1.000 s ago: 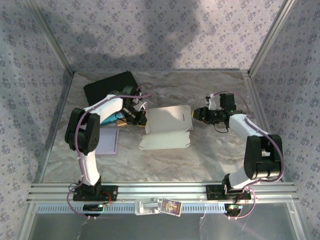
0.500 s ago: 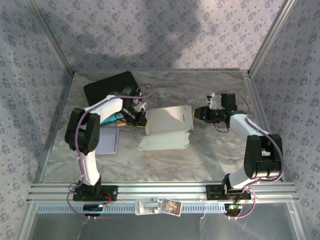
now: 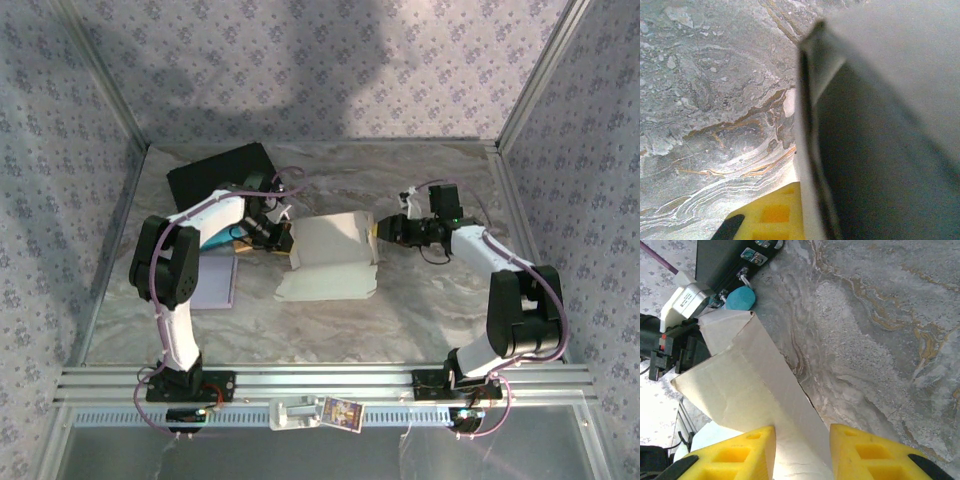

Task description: Fold the paper box

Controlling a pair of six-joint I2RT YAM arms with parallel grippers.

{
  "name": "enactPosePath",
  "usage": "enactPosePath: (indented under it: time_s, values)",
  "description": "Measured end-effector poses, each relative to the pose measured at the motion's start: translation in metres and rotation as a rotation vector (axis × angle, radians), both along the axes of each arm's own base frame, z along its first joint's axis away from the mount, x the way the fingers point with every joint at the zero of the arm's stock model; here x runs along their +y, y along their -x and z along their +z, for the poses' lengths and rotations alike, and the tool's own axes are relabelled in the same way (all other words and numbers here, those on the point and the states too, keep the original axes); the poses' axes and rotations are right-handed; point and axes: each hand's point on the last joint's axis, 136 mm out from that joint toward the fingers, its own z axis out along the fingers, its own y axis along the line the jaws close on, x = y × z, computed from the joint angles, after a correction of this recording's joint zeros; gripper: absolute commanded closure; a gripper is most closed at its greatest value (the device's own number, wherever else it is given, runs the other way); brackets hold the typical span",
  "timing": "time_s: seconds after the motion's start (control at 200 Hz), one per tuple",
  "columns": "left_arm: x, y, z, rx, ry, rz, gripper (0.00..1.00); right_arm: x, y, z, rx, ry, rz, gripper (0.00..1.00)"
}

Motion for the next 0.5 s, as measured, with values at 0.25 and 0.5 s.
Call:
enactPosePath:
  time_s: [0.25,0.5]
  values:
    - [0.0,0.001,-0.002,0.003,-0.001,-0.001,1.0,0.009,-0.009,-0.003,-0.016,0.056,0.042,0.62]
    - [0.0,0.001,-0.002,0.002,-0.001,-0.001,1.0,0.022,-0.009,-0.006,-0.022,0.093,0.097,0.6]
